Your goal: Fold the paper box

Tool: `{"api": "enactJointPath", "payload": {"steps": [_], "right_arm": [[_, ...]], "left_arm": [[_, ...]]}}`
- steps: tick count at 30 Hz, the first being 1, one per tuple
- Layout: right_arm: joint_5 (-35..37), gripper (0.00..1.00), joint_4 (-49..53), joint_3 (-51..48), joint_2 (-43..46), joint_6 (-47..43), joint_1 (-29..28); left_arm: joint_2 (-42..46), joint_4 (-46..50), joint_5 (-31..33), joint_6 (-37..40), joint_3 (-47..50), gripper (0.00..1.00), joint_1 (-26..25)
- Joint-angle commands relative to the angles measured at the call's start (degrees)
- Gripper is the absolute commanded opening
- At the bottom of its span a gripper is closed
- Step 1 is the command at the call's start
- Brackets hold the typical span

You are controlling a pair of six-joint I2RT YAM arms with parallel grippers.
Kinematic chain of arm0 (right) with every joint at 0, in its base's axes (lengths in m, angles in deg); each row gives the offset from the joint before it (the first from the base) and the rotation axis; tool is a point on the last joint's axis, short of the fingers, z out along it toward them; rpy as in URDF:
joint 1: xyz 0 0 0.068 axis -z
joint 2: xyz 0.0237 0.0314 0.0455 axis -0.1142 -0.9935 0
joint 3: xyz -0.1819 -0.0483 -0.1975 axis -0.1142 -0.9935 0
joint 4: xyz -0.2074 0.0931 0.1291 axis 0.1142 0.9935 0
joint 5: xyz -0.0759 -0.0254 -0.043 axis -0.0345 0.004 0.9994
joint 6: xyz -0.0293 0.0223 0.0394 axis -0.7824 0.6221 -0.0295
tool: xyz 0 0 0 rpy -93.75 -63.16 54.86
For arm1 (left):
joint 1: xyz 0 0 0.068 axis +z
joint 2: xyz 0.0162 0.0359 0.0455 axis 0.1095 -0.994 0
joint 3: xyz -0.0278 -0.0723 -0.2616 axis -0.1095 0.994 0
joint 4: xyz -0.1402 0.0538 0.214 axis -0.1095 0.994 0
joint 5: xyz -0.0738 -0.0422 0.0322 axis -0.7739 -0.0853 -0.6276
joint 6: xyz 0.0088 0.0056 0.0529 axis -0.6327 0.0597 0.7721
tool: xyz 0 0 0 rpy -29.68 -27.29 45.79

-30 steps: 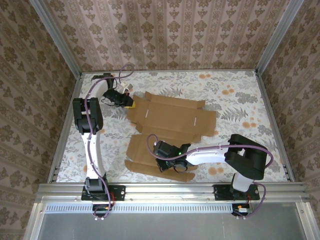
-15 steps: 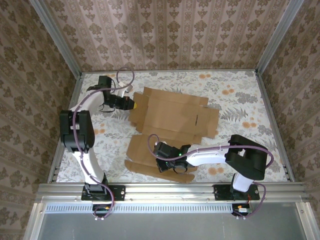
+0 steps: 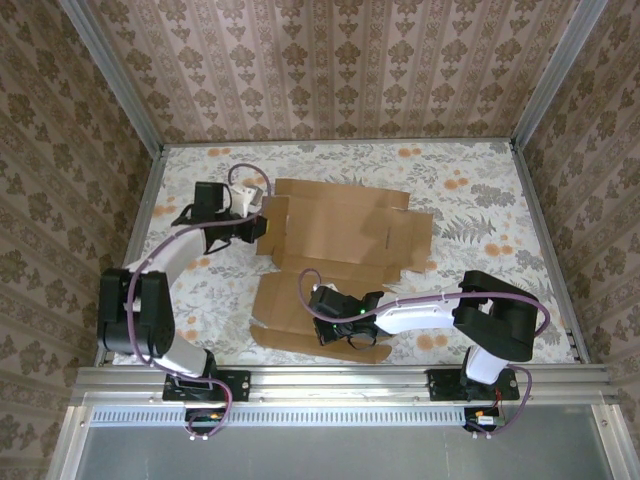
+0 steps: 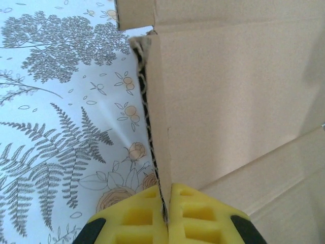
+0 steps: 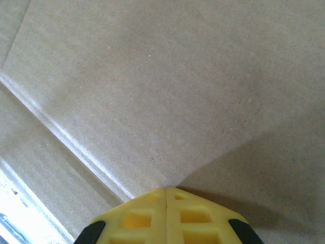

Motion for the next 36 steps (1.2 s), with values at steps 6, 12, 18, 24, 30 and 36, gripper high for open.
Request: {"api": "enactJointPath", "payload": {"steps": [6, 12, 18, 24, 30, 36], "right_arm": [[4.4, 0.00, 7.2, -2.5, -1.7, 1.0, 0.2], [4.5, 0.00, 7.3, -2.5, -1.5, 1.3, 0.2], [4.5, 0.00, 7.2, -2.8, -1.2, 1.5, 0.2], [4.5, 0.00, 7.1, -3.3, -0.9, 1.6, 0.2], [4.9, 0.00, 7.3, -4.2, -0.6, 2.3, 0.2], [7.2, 0.00, 9.4, -5.0, 0.5, 7.1, 0.2]], "left_arm": [[9.1, -4.5, 9.8, -4.7, 10.5, 0.05, -5.2], [13.7, -3.7, 12.3, -11.5, 14.0, 0.04, -6.7], [17.7, -0.1, 19.1, -17.8, 16.5, 0.01, -11.3], [23.1, -3.1, 26.9, -22.7, 23.3, 0.01, -15.4], [28.0, -3.0, 28.9, -25.3, 27.5, 0.02, -15.7], [30.6, -5.0, 32.1, -27.7, 31.0, 0.01, -20.8]]}}
